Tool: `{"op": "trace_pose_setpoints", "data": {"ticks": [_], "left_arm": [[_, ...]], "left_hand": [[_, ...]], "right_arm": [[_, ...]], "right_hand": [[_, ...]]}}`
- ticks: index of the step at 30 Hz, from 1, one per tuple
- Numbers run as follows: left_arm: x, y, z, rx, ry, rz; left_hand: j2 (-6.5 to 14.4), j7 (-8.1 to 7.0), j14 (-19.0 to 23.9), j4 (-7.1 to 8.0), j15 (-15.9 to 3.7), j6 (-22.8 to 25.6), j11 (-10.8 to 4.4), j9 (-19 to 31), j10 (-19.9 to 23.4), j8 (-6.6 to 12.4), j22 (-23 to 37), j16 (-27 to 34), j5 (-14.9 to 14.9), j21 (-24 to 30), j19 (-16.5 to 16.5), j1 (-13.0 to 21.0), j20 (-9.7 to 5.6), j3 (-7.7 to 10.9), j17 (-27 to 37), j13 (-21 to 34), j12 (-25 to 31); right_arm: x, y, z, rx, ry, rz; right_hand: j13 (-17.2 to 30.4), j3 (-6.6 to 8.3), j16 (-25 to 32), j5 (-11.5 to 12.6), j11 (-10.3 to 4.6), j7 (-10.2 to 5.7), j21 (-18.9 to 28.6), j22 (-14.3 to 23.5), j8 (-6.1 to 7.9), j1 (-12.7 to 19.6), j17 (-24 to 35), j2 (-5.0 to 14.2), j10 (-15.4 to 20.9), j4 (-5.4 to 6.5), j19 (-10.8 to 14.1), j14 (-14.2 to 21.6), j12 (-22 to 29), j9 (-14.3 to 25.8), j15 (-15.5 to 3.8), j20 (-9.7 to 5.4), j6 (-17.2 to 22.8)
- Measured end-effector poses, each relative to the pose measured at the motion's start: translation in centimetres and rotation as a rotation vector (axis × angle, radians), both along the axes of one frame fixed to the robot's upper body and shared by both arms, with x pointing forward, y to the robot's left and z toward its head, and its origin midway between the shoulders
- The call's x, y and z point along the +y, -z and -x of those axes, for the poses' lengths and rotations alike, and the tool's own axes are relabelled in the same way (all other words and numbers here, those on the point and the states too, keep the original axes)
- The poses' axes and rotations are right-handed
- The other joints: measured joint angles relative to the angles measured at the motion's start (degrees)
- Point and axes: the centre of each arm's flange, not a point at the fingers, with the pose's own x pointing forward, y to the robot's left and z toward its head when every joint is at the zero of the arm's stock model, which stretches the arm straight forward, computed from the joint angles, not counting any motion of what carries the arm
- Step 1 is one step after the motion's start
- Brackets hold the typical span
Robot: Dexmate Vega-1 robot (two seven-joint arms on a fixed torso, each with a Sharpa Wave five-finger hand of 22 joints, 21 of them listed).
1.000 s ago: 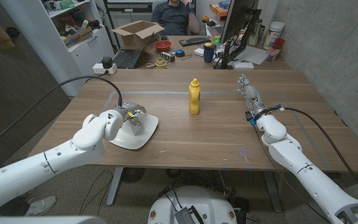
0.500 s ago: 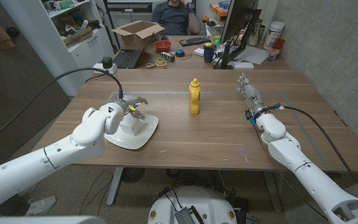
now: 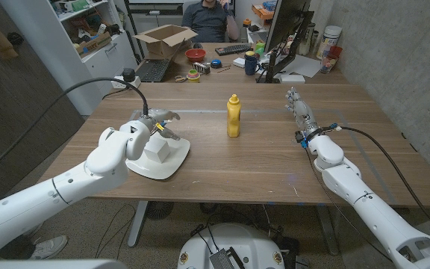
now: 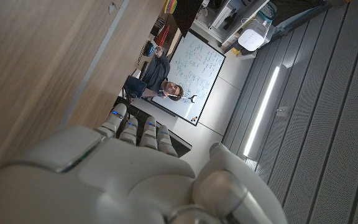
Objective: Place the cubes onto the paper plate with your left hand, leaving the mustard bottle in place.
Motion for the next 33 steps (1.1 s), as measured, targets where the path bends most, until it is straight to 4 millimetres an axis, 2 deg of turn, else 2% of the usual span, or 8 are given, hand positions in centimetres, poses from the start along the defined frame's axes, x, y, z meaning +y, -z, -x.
{"op": "trace_pose_setpoints", "data": {"ticks": [7,33], "left_arm": [[-0.4,-0.3,0.7,-0.041,0.009,0.005],[-0.4,-1.7,2.9,-0.147,0.028,0.028]], "left_hand": [[-0.6,-0.2,-0.2,0.42,-0.25,0.2,0.0,0.0,0.0,0.0,0.0,0.0,0.0,-0.2,0.3,-1.2,0.29,-0.78,-0.3,-0.2,-0.2],[0.6,-0.72,-0.2,1.3,-0.79,1.7,-0.1,0.0,0.1,0.27,0.0,0.4,0.2,-1.3,1.4,-2.4,-0.33,-1.66,-1.5,-0.9,-1.0]], "right_arm": [[-0.1,-0.1,0.0,-0.005,-0.005,-0.001],[-0.5,0.0,0.5,-0.018,-0.005,-0.006]], "right_hand": [[0.0,0.0,0.0,0.0,0.0,0.0,-0.2,0.0,0.0,0.0,0.0,0.0,0.0,0.0,0.0,0.0,0.0,0.0,0.0,0.0,0.0],[-0.1,-0.23,0.0,0.0,0.32,0.0,-0.4,0.0,0.0,0.0,0.0,0.0,0.3,0.23,0.2,0.0,0.0,0.0,0.0,0.2,0.0]]}}
